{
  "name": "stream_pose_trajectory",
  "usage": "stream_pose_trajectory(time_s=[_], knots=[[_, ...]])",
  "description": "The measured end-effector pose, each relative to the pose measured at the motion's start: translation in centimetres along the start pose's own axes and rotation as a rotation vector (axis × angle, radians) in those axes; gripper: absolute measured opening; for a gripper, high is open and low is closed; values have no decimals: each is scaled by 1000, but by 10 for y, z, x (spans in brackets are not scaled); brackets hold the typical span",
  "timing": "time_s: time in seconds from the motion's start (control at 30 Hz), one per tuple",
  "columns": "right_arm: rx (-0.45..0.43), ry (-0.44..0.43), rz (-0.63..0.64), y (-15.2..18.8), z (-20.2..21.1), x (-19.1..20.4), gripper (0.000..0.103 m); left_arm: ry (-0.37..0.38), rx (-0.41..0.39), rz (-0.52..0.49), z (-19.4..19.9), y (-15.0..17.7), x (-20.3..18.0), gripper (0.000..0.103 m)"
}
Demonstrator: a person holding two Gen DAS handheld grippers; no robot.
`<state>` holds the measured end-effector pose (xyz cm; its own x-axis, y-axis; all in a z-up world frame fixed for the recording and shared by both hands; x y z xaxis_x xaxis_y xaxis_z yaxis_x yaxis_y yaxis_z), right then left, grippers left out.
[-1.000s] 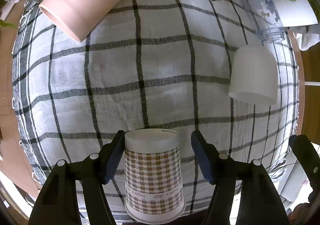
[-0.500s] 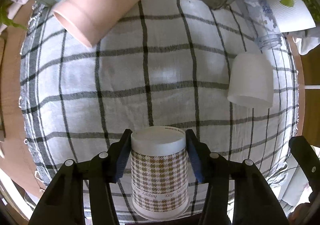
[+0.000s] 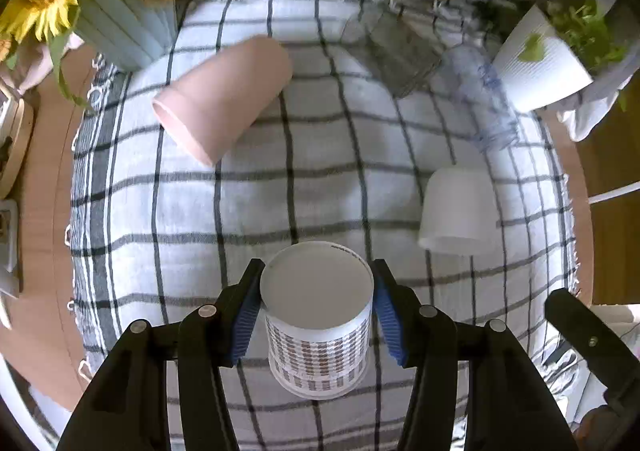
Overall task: Flip cup upside down
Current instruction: 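Rotate the left gripper to turn the cup rim-down and lower it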
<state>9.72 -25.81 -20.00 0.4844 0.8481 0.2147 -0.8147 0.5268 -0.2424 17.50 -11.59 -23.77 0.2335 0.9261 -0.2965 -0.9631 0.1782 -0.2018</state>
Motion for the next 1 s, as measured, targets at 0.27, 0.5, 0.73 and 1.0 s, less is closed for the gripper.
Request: stream_pose_trajectory(time_s=[0.27,0.5,0.73,1.0], knots=[[-16,34,36,2,0,-5,80,-1,-80,-35,2,9,-4,52],[-38,67,84,6,3,-9,80,-26,-109,-67,8,32,-8,52],[-32,91,119,15,2,-14,80,-36,-106,-76,8,48,-9,52],[-23,105,143,20,-2,-13,80,-13,-86,-79,2,57,-11,53]])
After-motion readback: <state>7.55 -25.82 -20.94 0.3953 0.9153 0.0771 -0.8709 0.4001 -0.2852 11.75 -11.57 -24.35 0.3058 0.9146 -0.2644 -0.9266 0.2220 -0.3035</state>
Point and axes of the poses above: each gripper's, at about its wrist camera, not at the fingertips, and z roughly against the way its jaws point, x to its left, y to its underside, the point moved 10 cm from there along -z, roughly the way its jaws point, and after that the axes turned 9 degrees about y, right-handed, at the moved point
